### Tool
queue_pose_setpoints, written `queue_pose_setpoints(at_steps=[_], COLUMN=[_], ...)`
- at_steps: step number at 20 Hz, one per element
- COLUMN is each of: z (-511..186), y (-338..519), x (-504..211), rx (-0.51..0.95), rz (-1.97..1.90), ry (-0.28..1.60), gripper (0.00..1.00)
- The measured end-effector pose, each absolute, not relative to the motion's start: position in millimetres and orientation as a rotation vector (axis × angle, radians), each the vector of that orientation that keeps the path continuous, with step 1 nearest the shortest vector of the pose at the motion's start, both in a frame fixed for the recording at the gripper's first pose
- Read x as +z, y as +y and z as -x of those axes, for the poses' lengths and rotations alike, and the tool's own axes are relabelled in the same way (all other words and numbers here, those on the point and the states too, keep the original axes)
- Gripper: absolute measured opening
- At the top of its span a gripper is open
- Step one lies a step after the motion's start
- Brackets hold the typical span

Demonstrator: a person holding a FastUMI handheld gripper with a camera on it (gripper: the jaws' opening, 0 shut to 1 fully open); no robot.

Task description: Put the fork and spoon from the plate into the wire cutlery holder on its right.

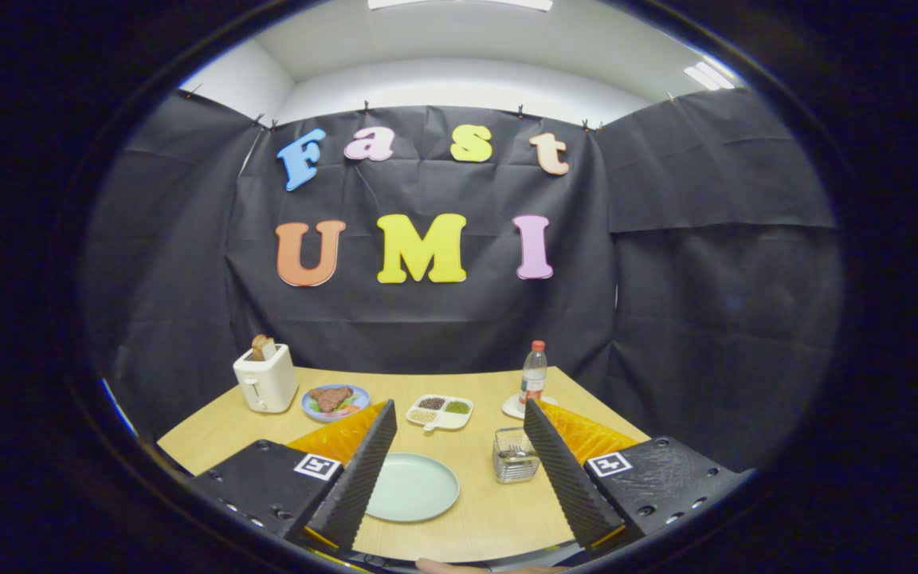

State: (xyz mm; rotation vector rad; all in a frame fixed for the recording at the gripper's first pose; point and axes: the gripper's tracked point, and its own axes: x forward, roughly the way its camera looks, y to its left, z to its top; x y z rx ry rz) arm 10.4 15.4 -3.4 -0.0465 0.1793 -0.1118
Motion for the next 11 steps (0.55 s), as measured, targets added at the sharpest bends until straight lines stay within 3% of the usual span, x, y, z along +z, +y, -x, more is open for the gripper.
queue_pose_setpoints(at_steps=[11], z=[10], y=[38], x=[12], rx=[-0.053], rz=[0.017], ry=[0.124], gripper=[0.94])
